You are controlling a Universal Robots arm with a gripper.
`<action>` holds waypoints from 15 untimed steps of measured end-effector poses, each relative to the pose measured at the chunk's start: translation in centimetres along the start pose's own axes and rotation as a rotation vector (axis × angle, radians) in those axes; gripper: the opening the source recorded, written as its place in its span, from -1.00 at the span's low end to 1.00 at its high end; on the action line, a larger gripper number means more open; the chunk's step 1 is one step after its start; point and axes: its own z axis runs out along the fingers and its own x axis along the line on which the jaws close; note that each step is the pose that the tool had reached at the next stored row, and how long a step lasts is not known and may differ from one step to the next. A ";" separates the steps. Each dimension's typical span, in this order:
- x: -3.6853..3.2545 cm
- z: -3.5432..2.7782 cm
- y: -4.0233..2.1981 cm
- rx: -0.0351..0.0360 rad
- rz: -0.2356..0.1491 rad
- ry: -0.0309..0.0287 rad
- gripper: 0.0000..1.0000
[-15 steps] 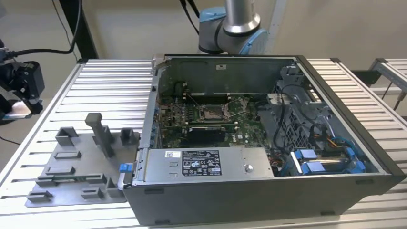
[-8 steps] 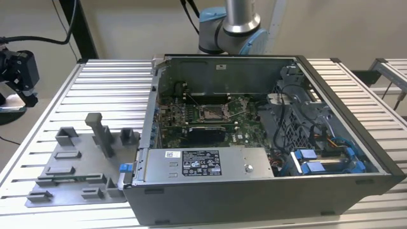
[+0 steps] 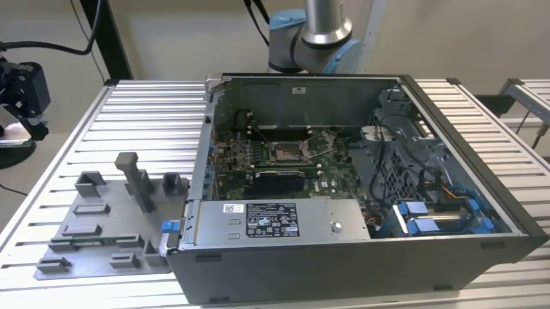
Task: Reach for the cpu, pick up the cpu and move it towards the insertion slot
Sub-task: 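Pick up the cpu and move it towards the insertion slot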
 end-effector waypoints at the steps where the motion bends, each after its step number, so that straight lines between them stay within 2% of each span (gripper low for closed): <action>1: 0.00 -0.04 0.00 0.0000 0.000 0.0000 -1.00; 10: -0.05 -0.09 0.01 0.0002 0.000 0.0004 -1.00; 15: -0.82 -0.07 -0.02 0.0001 0.000 0.0005 -1.00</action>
